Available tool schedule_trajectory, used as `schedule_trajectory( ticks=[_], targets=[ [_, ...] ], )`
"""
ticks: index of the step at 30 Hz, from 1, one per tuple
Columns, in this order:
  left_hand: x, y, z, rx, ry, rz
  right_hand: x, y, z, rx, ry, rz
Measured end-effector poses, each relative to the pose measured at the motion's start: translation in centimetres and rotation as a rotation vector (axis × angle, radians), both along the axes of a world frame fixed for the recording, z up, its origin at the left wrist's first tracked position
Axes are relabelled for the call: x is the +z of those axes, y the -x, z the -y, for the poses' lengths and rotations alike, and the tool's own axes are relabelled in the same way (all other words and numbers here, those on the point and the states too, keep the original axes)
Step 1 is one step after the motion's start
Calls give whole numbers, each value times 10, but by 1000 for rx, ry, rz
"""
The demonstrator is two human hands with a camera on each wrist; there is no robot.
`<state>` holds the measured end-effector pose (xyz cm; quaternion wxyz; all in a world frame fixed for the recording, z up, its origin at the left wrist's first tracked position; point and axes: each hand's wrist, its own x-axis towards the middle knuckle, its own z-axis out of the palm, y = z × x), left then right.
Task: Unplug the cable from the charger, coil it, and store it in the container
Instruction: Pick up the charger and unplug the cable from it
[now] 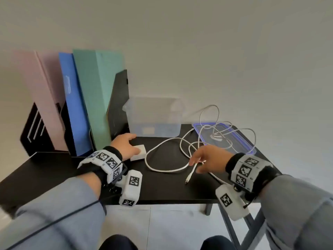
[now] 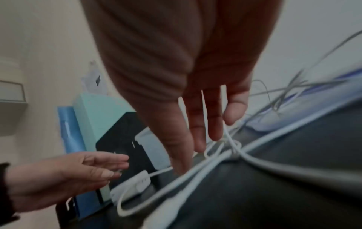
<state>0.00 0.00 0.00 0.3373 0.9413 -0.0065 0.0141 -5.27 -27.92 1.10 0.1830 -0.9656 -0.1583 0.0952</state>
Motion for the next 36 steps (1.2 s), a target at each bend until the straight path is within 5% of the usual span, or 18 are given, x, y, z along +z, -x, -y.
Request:
schedule_trajectory(
  ticks=[5,13,22,27,36],
  targets=[
    [-13,-5,7,-40,-105,-85,-14,-1,-14,51,123,-18],
    [-31,-13,9,-4,-169,-32,-17,-13,-11,33,13,-58],
    [-18,-20,-2,-56,269,62,11,-32,-41,-117,-694,89],
    [-3,-17,8,-153,604,138,17,-53,-67,-212,-792,268],
    [10,-26,9,-314,631,165,27,-67,-72,-221,-695,395]
  ],
)
